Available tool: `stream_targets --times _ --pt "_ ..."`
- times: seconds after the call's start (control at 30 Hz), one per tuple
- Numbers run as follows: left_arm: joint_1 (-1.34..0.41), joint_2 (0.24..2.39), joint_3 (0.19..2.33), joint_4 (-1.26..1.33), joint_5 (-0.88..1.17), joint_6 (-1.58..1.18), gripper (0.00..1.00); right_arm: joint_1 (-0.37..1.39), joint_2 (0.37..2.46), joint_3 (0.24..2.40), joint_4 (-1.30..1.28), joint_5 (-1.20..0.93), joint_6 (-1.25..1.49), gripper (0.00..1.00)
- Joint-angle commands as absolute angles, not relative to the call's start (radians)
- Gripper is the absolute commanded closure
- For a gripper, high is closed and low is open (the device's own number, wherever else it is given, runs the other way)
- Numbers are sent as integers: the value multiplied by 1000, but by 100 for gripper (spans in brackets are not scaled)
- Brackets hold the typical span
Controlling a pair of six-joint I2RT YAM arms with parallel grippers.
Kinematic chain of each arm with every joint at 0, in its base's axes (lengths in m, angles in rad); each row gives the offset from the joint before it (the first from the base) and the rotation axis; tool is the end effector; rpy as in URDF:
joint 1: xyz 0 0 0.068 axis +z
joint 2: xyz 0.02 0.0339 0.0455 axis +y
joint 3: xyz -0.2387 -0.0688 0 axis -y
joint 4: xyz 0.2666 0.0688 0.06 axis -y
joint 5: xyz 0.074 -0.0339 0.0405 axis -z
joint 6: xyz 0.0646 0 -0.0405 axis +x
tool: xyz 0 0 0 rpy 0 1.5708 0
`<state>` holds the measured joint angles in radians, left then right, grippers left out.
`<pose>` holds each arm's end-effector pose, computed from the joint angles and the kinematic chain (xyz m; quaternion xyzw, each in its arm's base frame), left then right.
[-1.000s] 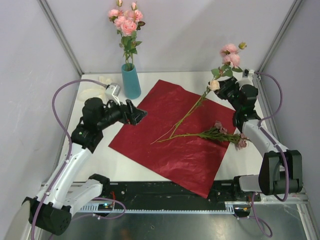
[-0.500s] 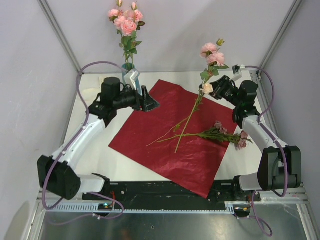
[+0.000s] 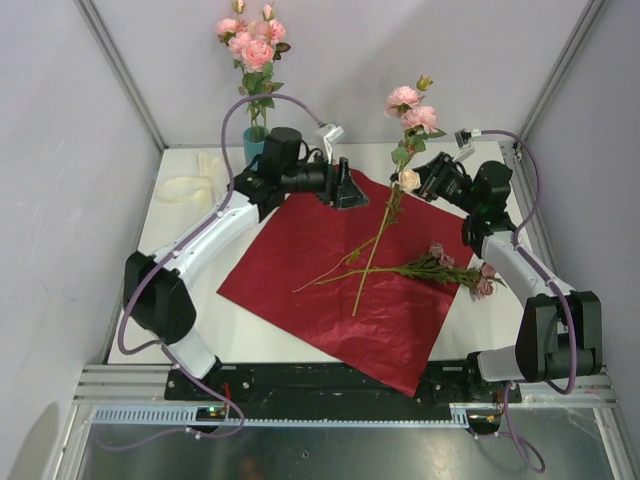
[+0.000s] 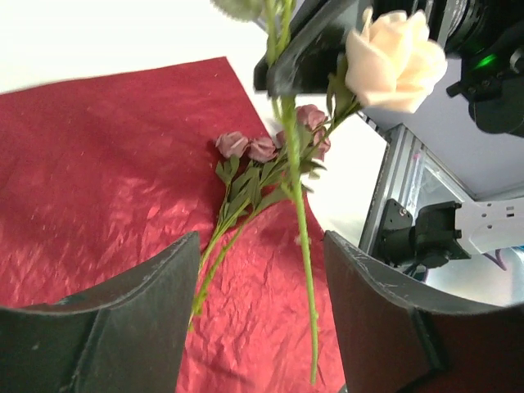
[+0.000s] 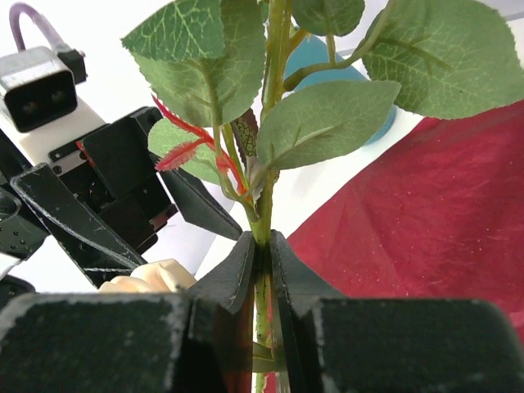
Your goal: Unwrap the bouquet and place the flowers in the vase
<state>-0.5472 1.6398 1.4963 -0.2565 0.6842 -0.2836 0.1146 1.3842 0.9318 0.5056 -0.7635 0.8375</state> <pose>0.3401 -0.2550 0.3246 0.2869 0.7540 -0.4659 0.3634 0.3547 0.0858 0.2919 -0.0271 0.6929 0.5364 0.4811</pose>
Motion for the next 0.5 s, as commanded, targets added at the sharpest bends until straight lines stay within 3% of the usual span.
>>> stream_targets --times 0.0,0.47 --pt "-585 1701 1605 -238 680 -259 35 131 1386 981 586 -786 860 100" --pt "-624 1802 1665 -230 651 -264 43 169 1408 964 706 -753 944 100"
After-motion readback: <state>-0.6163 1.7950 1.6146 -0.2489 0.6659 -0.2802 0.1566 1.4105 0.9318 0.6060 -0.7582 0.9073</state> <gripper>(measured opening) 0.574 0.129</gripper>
